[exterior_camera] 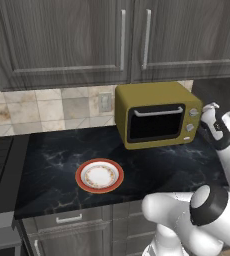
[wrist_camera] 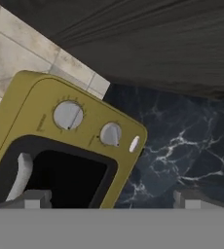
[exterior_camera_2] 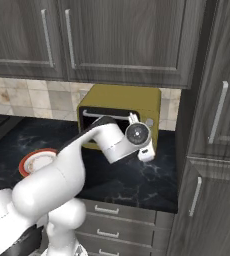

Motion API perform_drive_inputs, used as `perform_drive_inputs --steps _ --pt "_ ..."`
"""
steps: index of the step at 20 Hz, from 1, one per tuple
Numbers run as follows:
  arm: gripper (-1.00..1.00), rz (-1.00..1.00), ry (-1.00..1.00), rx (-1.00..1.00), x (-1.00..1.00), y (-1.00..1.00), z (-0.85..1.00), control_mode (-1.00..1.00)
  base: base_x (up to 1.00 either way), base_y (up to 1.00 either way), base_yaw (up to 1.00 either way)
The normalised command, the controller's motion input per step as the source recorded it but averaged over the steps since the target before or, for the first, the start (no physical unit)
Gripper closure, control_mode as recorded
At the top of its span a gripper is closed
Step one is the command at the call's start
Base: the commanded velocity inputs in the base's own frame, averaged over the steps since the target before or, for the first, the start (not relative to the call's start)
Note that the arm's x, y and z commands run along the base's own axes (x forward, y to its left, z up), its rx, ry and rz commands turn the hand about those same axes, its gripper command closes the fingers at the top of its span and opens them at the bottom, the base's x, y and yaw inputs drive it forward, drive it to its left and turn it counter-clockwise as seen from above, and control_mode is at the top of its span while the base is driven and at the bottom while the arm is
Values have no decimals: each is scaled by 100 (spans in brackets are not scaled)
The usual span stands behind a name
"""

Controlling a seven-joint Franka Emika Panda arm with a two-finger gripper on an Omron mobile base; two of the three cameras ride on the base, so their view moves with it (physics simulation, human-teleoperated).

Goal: Pick up the bagel from the plate, place it on the toaster oven rack, close the door, and set the timer.

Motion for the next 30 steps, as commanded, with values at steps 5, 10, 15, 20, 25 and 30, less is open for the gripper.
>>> perform_drive_inputs --steps 5,10,15,20,25,30 --pt "-100 9 -17 2 19 0 -16 -100 0 0 0" --pt "-100 7 -20 3 30 4 -13 -100 0 0 0" --pt "-100 3 -6 1 14 0 -1 -100 0 0 0" --pt "-100 1 0 1 18 -2 0 -100 0 0 0" --pt "-100 1 0 0 18 0 1 -100 0 0 0" --pt "-100 2 1 0 18 0 0 -100 0 0 0"
